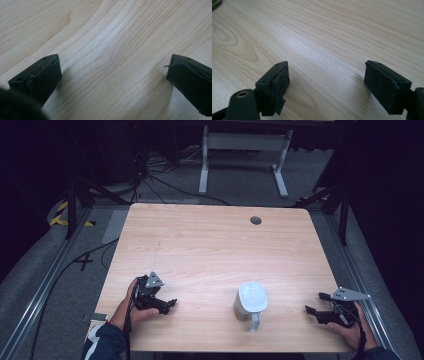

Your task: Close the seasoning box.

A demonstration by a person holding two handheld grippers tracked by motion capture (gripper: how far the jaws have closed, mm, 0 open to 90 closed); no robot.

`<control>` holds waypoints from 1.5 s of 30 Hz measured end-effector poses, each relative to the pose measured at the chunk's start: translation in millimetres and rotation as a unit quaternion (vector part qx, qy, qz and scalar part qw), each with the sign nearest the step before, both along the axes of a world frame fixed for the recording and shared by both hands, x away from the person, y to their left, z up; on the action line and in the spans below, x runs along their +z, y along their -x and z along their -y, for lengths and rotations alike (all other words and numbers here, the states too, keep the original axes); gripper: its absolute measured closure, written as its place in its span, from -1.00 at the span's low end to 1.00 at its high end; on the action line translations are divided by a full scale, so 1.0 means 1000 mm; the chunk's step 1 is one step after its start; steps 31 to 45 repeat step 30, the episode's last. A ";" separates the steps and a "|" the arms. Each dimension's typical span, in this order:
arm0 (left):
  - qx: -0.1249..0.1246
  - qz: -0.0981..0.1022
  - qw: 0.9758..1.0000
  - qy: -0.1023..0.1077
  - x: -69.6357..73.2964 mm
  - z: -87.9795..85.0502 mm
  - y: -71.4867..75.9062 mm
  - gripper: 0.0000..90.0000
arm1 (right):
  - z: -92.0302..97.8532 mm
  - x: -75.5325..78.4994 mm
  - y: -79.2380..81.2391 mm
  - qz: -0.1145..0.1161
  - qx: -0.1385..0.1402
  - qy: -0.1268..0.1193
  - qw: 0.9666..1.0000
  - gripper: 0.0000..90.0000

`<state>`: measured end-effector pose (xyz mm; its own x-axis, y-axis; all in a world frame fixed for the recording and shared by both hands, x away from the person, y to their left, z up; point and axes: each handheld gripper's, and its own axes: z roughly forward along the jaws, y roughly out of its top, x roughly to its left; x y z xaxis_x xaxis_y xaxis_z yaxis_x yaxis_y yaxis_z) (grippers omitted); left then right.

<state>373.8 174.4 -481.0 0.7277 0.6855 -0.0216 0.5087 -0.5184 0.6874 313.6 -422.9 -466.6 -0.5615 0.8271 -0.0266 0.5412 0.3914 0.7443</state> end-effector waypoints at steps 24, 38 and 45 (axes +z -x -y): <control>0.000 -0.004 1.000 -0.002 0.001 0.001 -0.001 -1.00 | 0.000 0.000 -0.001 0.000 0.007 0.002 1.000 -0.59; 0.001 -0.003 1.000 -0.003 0.001 0.000 -0.001 -1.00 | -0.001 -0.001 -0.001 -0.001 0.007 0.003 1.000 -0.61; 0.001 -0.003 1.000 -0.003 0.001 0.000 -0.001 -1.00 | -0.001 -0.001 -0.001 -0.001 0.007 0.003 1.000 -0.61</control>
